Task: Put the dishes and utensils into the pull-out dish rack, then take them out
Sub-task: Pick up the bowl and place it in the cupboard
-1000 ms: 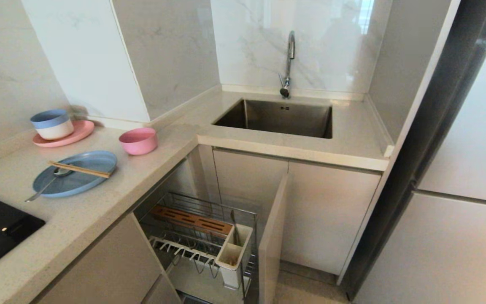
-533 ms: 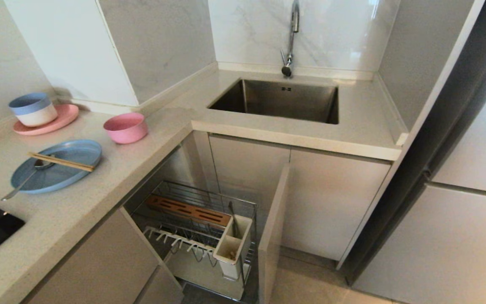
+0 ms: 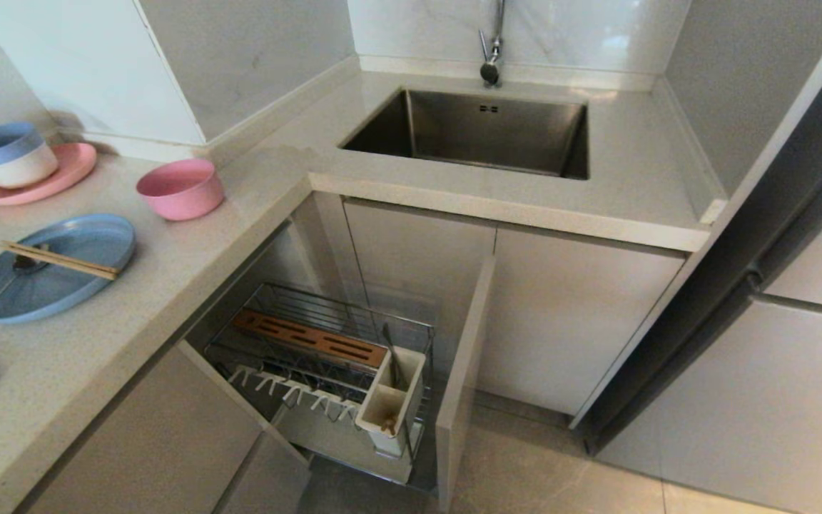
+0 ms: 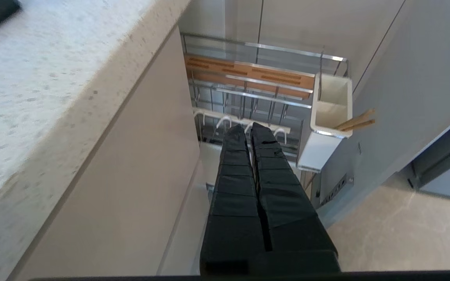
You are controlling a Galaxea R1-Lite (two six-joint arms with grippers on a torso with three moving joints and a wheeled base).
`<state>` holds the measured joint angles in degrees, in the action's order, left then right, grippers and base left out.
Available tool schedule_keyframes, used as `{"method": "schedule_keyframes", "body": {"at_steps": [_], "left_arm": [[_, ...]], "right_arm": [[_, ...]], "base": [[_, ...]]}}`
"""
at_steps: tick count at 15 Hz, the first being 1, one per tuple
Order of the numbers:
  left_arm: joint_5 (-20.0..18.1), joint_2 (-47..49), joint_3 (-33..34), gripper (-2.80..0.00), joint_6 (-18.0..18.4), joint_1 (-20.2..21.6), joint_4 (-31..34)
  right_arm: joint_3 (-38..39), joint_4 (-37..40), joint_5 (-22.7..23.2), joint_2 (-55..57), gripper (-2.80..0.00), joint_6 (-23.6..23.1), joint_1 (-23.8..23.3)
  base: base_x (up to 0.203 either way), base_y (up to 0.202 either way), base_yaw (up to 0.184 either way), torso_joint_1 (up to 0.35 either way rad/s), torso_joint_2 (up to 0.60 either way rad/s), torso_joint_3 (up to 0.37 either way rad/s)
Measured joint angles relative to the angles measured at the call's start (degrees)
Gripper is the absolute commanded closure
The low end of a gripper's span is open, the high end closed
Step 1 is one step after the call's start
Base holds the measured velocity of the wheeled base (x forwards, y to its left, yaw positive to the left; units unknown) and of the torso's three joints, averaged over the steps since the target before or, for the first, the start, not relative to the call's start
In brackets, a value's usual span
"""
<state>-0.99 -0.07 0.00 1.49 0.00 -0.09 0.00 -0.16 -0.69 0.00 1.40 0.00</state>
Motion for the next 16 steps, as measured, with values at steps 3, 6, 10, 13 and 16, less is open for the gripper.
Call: {"method": "schedule_keyframes", "body": {"at_steps": [3, 6, 10, 13, 16], "left_arm": [[0.0, 0.0, 0.0, 0.0, -0.14, 0.0, 0.0], [0.1, 0.0, 0.0, 0.0, -0.31, -0.02, 0.07], [0.2, 0.0, 0.0, 0.0, -0.63, 0.0, 0.09], [0.21, 0.0, 0.0, 0.0, -0.61, 0.0, 0.09], [0.22, 0.0, 0.0, 0.0, -0.62, 0.0, 0.09]], "right_arm": [[0.0, 0.0, -0.01, 0.0, 0.0, 0.0, 0.0], [0.0, 0.0, 0.01, 0.0, 0.0, 0.0, 0.0], [0.0, 0.0, -0.01, 0.0, 0.0, 0.0, 0.0], [0.0, 0.0, -0.01, 0.0, 0.0, 0.0, 0.0], [0.0, 0.0, 0.01, 0.0, 0.0, 0.0, 0.0]], "base": [[0.0, 0.0, 0.0, 0.0, 0.0, -0.195], [0.0, 0.0, 0.0, 0.002, 0.01, -0.173], [0.0, 0.0, 0.0, 0.001, 0.0, -0.026], [0.0, 0.0, 0.0, 0.0, 0.0, 0.0], [0.0, 0.0, 0.0, 0.0, 0.0, 0.0]]}}
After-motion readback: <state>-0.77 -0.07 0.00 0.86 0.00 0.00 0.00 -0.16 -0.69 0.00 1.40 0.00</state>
